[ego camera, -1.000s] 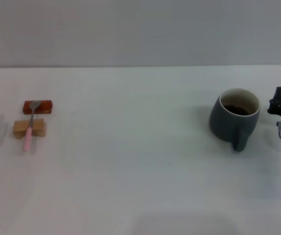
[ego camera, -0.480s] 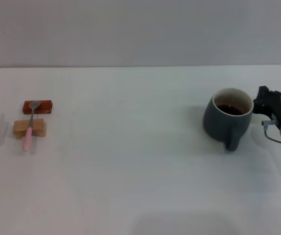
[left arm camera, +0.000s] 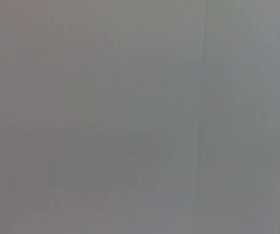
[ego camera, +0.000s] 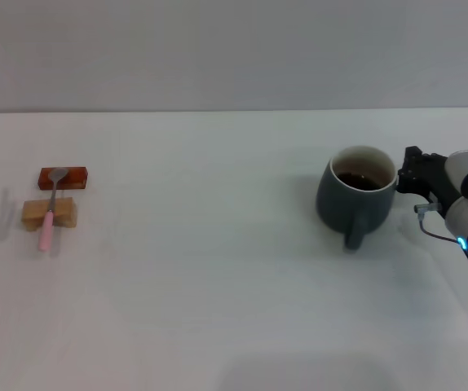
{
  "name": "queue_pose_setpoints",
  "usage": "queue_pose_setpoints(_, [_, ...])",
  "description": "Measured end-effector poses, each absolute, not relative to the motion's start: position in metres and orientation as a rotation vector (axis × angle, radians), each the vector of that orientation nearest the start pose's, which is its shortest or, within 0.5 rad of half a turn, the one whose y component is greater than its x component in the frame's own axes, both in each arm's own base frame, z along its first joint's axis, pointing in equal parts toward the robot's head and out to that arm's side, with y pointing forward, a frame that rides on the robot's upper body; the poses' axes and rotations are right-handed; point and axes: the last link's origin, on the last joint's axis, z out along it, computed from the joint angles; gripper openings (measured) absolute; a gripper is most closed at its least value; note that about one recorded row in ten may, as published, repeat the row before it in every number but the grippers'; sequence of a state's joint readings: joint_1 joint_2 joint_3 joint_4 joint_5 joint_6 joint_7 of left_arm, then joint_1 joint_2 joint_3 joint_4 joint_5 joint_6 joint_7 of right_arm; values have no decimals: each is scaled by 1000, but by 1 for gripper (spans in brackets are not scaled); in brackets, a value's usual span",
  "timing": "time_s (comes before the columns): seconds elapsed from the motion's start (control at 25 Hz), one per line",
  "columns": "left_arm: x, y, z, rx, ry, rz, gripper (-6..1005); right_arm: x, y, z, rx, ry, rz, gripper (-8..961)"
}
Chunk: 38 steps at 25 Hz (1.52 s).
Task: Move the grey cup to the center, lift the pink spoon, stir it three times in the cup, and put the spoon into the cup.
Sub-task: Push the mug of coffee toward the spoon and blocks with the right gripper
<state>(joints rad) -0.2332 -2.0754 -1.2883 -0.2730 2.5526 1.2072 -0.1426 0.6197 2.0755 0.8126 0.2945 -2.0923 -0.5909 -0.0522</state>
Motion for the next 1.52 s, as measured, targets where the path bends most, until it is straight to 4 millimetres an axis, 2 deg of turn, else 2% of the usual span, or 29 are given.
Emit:
queue_pose_setpoints(0.8, [-369, 287, 24, -1334, -593, -686, 771, 266, 398, -89, -1918, 698, 396, 0])
queue_pose_setpoints(1.52, [-371, 284, 25, -1335, -594, -678, 768, 239, 395, -107, -2013, 658, 431, -2])
